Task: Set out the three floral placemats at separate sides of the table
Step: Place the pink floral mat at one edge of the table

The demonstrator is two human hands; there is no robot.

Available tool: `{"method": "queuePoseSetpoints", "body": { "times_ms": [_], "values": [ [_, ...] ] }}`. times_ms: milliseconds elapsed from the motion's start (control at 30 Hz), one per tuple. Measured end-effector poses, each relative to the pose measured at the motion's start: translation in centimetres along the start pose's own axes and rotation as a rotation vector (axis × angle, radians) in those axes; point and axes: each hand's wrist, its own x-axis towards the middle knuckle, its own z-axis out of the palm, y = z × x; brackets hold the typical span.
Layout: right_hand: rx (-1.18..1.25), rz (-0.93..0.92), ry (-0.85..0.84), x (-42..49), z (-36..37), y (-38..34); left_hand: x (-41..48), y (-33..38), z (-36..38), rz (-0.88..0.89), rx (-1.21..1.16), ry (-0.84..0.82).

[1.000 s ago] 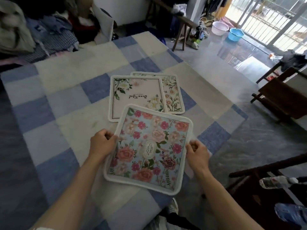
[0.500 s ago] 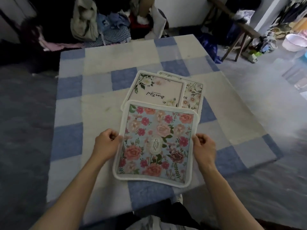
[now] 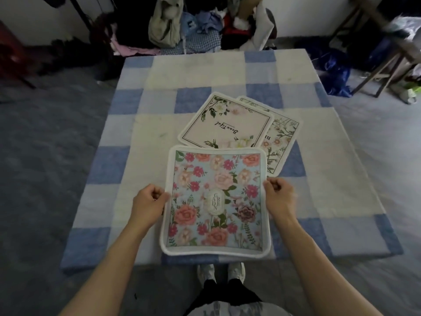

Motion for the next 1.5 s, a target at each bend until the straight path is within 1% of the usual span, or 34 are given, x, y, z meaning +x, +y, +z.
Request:
{"method": "queuePoseSetpoints", "body": {
  "times_ms": [200,267,400,500,600,667,800,1000,1100,1267,1500],
  "values": [
    [-0.064,0.011,0.001,0.1,0.4,1.0,-0.3,-1.6,1.4,-0.041,0.019,-0.013],
    [-0.102,0.048,-0.001,-0.1,0.9,1.8,-0.7,-2.2,1.9,-0.068,0.032,-0.011],
    [-0.097,0.114,-0.041,-0.6,1.7,3.5,-1.1,-3.6,2.2,-0.100,0.070,0.007],
    [-0.120,0.157,-0.032,-0.9,2.0,4.5,-1.2,-4.7,2.1,-0.133,0.082,0.009],
    [-0.136,0.201,-0.071,-1.4,2.1,5.2,-1.2,-5.4,2.0,-0.146,0.108,0.003],
    [-0.193,0.185,-0.078,-1.6,2.0,5.5,-1.2,-5.6,2.0,-0.135,0.126,-0.006],
    [-0.321,0.144,-0.035,-1.8,1.7,5.6,-1.0,-5.5,2.2,-0.109,0.165,-0.001],
    [-0.487,0.091,-0.119,-2.1,1.5,6.2,-0.6,-5.4,2.8,-0.033,0.243,0.045],
    [-0.483,0.099,-0.119,-2.2,1.9,6.2,-0.5,-5.5,3.0,-0.030,0.238,0.053],
    [-0.449,0.090,-0.108,-2.9,1.9,6.3,-0.6,-5.9,2.6,-0.108,0.153,0.038],
    [-0.421,0.071,-0.105,-4.4,2.7,6.5,-0.3,-6.3,1.1,-0.136,0.139,0.034]
  ]
}}
